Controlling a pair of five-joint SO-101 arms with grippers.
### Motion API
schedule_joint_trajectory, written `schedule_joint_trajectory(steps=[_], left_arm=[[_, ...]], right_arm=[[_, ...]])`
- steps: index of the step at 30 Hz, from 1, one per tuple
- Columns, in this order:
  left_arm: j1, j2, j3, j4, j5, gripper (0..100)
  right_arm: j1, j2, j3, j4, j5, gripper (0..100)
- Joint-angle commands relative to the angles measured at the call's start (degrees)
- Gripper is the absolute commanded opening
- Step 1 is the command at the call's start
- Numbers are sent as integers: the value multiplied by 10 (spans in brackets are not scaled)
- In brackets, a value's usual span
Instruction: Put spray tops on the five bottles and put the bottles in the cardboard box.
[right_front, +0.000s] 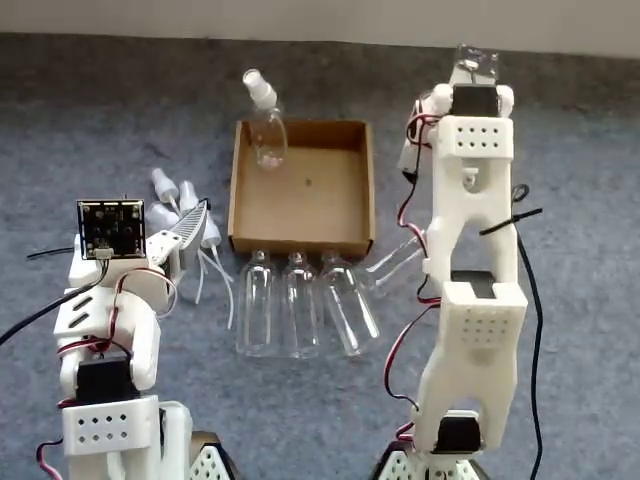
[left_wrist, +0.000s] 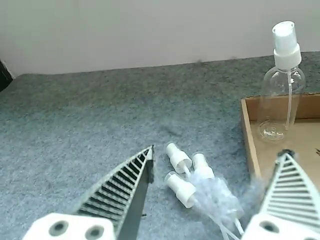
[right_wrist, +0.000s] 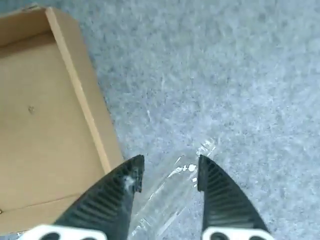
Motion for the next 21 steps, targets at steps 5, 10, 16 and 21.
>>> schedule_joint_trajectory(steps=[5,10,16,21], left_arm=[[10,-2,10,-13,5,340],[30,-2,13,-12,4,340],[34,-2,13,-12,4,340],[34,-2,13,-11,4,340]], right_arm=[[13,-39,57,13,-21,156],[15,-43,156,12,-20,156],[12,-157,270,8,-14,156],[9,-331,439,-82,-10,156]])
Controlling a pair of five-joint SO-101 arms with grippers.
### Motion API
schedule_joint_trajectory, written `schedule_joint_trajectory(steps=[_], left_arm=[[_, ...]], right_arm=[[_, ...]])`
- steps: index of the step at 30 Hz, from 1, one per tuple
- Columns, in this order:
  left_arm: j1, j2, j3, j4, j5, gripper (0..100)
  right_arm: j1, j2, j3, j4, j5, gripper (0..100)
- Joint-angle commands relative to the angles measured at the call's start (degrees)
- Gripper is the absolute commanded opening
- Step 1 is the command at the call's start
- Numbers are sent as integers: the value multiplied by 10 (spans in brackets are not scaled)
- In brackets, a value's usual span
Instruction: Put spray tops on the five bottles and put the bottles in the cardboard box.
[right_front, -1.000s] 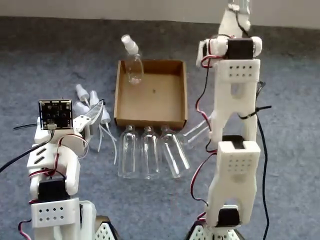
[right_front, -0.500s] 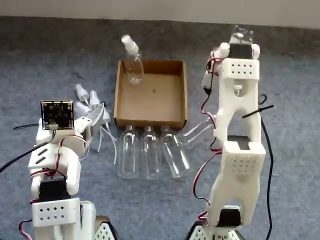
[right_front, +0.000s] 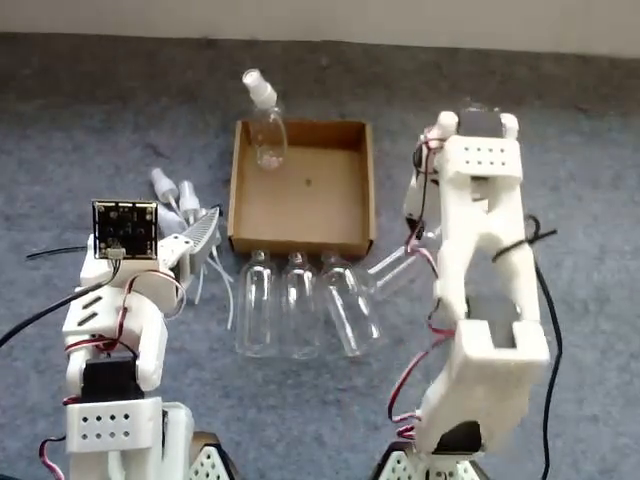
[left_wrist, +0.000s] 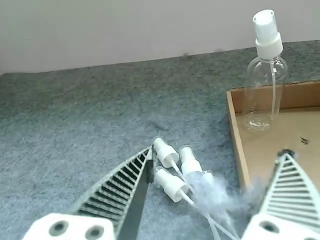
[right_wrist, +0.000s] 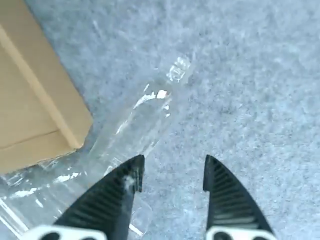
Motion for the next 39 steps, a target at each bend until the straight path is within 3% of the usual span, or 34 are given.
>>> schedule_joint_trajectory(steps=[1,6,9,16,19,26,34,39], left_arm=[[7,-2,-3,-10,4,340],[7,-2,-3,-8,4,340],[7,-2,-3,-8,4,340],[7,-2,-3,-8,4,340],[8,-2,-3,-8,4,340],[8,-2,-3,-8,4,340],[8,-2,-3,-8,4,340],[8,-2,-3,-8,4,340]], right_arm=[[-4,-150,135,-92,4,156],[-18,-231,364,-287,-80,159],[-24,-233,415,-360,-151,160],[-55,-224,410,-370,-212,311],[-64,-220,381,-369,-233,318],[-70,-218,383,-372,-236,318],[-67,-218,490,-459,-196,315],[-19,-219,505,-461,-147,194]])
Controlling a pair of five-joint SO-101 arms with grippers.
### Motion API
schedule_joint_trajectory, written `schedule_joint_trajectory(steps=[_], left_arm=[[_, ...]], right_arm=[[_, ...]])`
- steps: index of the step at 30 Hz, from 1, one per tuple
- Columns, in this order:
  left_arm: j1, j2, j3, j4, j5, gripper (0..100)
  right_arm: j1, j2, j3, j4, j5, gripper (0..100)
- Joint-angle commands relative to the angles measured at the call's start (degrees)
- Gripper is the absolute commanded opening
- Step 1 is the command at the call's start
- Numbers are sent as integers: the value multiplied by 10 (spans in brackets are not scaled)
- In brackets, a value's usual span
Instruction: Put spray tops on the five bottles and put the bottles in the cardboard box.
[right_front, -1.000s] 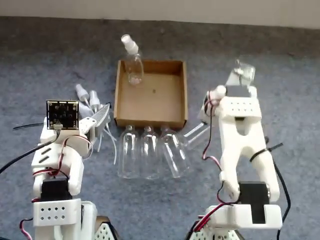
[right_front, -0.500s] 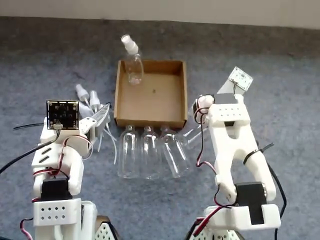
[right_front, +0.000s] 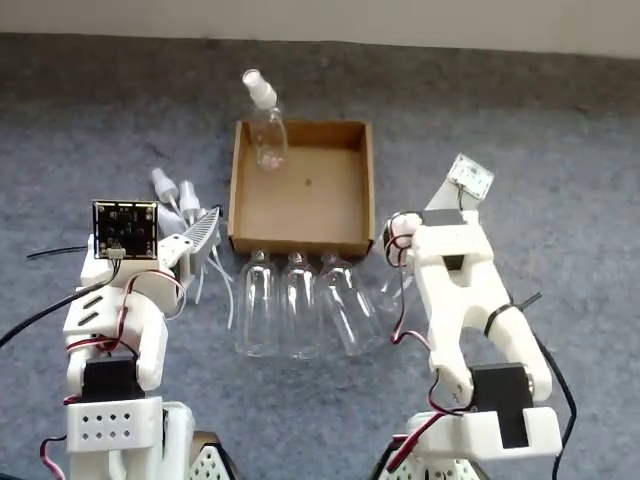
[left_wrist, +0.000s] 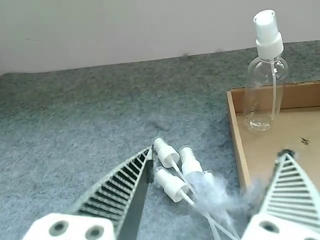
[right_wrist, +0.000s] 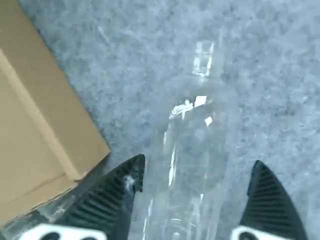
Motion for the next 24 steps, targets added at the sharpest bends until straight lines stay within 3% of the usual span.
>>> schedule_joint_trajectory(steps=[1,3,6,9,11,19,24], left_arm=[[8,-2,-3,-8,4,340],[8,-2,-3,-8,4,340],[8,-2,-3,-8,4,340],[10,-2,-3,-8,4,340],[17,-2,-3,-8,4,340],[21,-2,-3,-7,4,340],[21,-2,-3,-7,4,340]], right_arm=[[52,-18,-1,-9,56,159],[83,-19,-1,-9,116,100],[109,-18,-4,-7,265,55],[100,-17,-5,-3,441,44],[88,-17,-4,17,516,44],[62,-19,-6,34,700,46],[64,-24,-5,33,702,65]])
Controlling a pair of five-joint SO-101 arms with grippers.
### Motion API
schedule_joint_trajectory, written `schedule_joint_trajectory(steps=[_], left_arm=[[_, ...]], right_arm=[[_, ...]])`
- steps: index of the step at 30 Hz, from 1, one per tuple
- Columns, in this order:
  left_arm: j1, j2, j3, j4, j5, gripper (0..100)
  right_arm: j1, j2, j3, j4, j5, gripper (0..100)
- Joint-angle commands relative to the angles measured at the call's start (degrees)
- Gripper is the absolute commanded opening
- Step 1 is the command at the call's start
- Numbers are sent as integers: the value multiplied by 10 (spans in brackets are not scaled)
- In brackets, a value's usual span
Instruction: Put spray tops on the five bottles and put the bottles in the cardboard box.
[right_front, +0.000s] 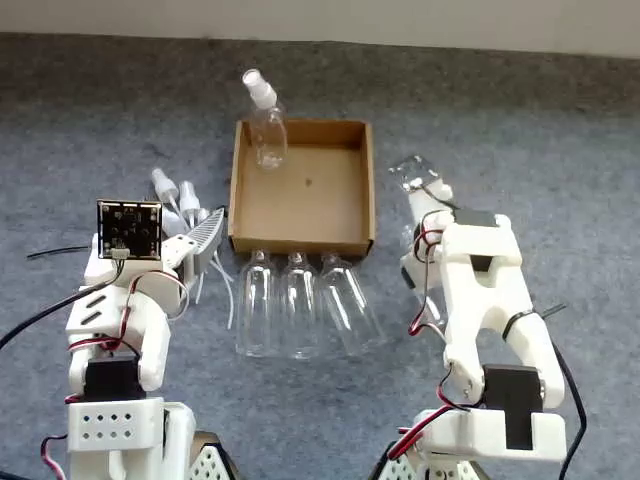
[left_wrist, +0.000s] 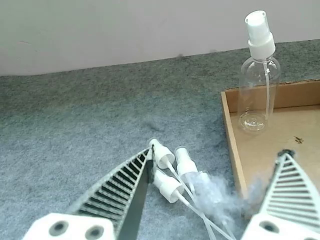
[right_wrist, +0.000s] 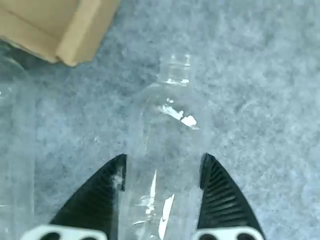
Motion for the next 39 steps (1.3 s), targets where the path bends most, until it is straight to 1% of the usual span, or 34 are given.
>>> schedule_joint_trajectory(steps=[1,5,6,9,15,17,20,24,28,31,35,39], left_arm=[[9,-2,-3,-7,4,340],[9,-2,-3,-7,4,340],[11,-2,-3,-7,4,340],[11,-2,-3,-7,4,340],[11,-2,-3,-8,4,340],[11,-2,-3,-8,4,340],[11,-2,-3,-8,4,340],[11,-2,-3,-8,4,340],[11,-2,-3,-8,4,340],[11,-2,-3,-8,4,340],[11,-2,-3,-8,4,340],[11,-2,-3,-9,4,340]], right_arm=[[-6,-23,-6,5,10,84],[-1,-23,-6,7,10,179],[-1,-23,-7,15,7,190],[0,-25,-9,51,-44,212],[-25,-24,-90,116,-52,265],[-43,-20,-124,139,-62,272],[-58,-17,-173,148,-93,274],[-70,-7,-208,155,-92,275],[-61,68,-214,157,-93,275],[-59,115,-247,158,-93,275],[-49,129,-265,171,-91,275],[-45,131,-264,176,-69,275]])
